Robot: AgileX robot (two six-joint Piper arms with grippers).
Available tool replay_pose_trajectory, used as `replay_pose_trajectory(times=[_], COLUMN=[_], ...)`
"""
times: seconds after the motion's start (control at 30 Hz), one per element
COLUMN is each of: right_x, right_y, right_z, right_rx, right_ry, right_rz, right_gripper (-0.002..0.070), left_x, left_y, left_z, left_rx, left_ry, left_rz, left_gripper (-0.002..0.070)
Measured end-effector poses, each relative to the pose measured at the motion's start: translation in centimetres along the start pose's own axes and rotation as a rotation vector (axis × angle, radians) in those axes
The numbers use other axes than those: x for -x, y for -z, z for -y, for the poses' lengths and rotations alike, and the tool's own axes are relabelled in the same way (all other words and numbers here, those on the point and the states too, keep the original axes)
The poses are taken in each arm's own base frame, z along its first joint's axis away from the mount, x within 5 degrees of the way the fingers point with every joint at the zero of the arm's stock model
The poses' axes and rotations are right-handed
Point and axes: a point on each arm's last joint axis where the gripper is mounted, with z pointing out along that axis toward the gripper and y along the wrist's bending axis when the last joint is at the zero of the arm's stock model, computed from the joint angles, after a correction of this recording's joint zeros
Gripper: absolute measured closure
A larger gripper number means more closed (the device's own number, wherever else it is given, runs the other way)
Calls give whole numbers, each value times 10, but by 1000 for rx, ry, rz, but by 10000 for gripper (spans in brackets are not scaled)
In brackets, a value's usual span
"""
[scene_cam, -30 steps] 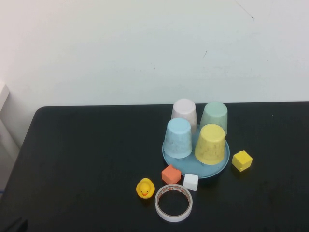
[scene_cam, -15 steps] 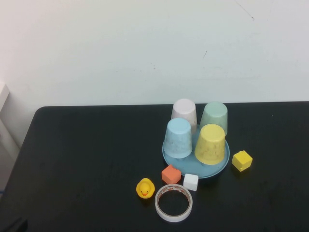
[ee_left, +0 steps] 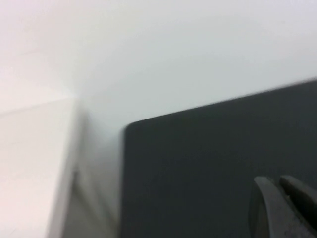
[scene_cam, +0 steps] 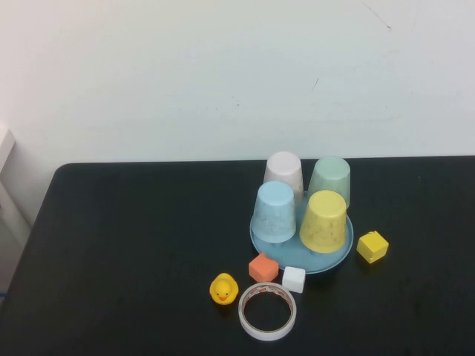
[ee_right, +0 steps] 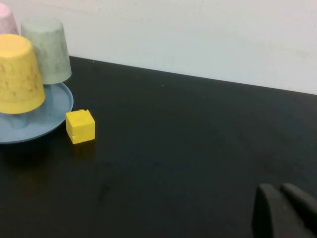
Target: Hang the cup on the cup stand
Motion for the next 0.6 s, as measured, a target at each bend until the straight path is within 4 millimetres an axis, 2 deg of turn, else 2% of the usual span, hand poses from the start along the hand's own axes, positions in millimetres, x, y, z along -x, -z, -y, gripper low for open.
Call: replay_pose_trajectory(times=[0.1,0.3,0.6], right_x=[0,0,0], right_y=[0,0,0], right_z=[0,0,0], right_rx=[0,-1,-1], right_ry=[0,2,2], right_rz=[0,-3,-3], right_gripper=[678,678,678], left_x=[-16,-19,-27], left_y=[3,5,5], left_z=[-3,-2,-1], left_rx=[87,91,75], left_ry=[45,111,3], left_rz=[56,67,-24], left_gripper=[677,676,677])
